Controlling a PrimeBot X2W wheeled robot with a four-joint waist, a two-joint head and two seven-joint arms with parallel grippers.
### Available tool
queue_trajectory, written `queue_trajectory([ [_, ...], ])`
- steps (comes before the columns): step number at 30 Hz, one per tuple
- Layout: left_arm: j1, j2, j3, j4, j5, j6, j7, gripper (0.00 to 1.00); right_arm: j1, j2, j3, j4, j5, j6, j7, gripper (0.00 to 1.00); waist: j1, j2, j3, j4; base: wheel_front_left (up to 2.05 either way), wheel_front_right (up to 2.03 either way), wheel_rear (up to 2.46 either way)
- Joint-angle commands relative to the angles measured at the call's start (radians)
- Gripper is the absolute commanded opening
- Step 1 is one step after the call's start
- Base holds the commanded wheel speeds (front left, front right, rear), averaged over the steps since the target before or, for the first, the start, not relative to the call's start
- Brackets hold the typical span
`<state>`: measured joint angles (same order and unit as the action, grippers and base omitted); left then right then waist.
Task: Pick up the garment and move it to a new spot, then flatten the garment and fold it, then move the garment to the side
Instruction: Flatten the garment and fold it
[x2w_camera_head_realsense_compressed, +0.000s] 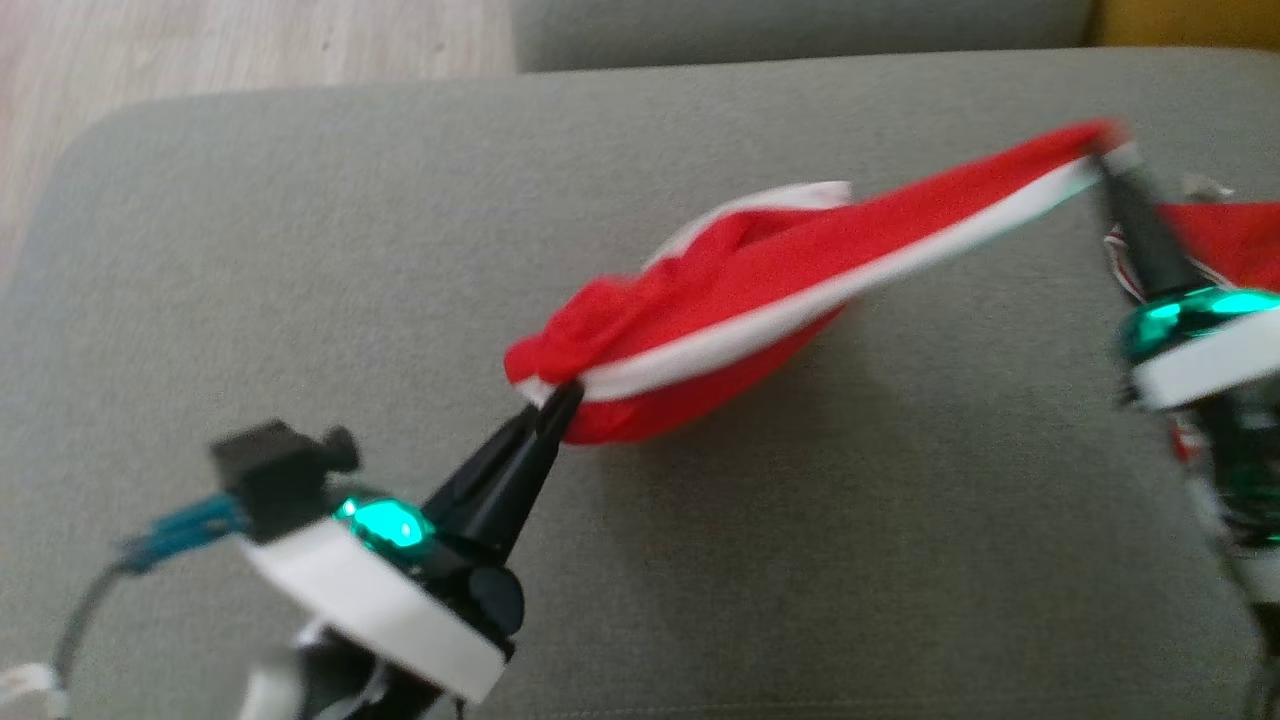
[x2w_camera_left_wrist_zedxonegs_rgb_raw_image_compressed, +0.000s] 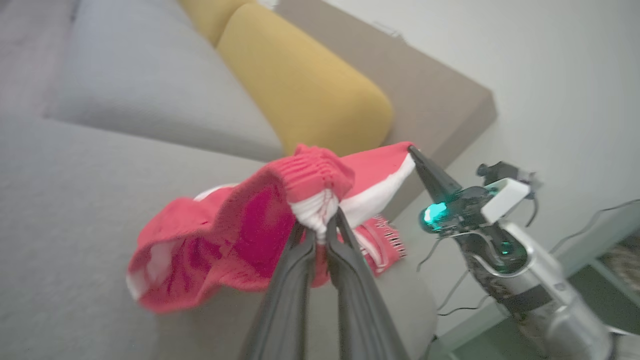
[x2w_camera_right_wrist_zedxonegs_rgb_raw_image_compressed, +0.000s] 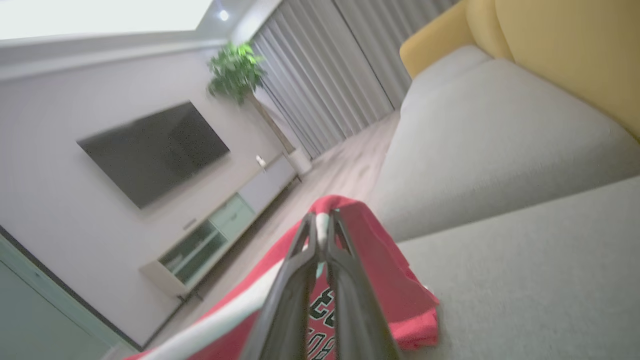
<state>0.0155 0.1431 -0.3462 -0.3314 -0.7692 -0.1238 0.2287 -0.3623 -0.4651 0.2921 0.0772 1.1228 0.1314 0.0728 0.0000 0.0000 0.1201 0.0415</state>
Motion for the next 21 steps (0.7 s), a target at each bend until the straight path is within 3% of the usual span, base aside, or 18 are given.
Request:
queue_trajectory([
  [1, -0.041, 0.015, 0.042, -0.089, -0.024, -0.005, 0.017, 0.00, 0.009, -0.025, -0.039, -0.084, 0.024, -0.001, 0.010, 0.00, 0.0000, 0.0000, -0.024, -0.025, 0.00, 0.00, 0.00],
  [7, -0.138, 0.032, 0.081, -0.343, -0.126, 0.066, 0.153, 0.00, 0.100, 0.006, -0.291, -0.402, 0.112, -0.001, 0.107, 0.00, 0.0000, 0.0000, -0.051, -0.068, 0.00, 0.00, 0.00],
  [11, -0.249, 0.032, 0.092, -0.419, -0.187, 0.132, 0.254, 0.00, 0.084, 0.061, -0.409, -0.509, 0.110, -0.001, 0.211, 0.00, 0.0000, 0.0000, -0.034, -0.098, 0.00, 0.00, 0.00],
  [16, -0.435, 0.041, 0.099, -0.371, -0.194, 0.191, 0.354, 0.00, -0.042, 0.162, -0.479, -0.499, -0.004, -0.001, 0.372, 0.00, 0.0000, 0.0000, 0.038, -0.113, 0.00, 0.00, 0.00],
  [21, -0.655, 0.031, 0.088, -0.147, -0.124, 0.211, 0.379, 0.00, -0.282, 0.311, -0.501, -0.344, -0.241, -0.001, 0.508, 0.00, 0.0000, 0.0000, 0.150, -0.106, 0.00, 0.00, 0.00],
])
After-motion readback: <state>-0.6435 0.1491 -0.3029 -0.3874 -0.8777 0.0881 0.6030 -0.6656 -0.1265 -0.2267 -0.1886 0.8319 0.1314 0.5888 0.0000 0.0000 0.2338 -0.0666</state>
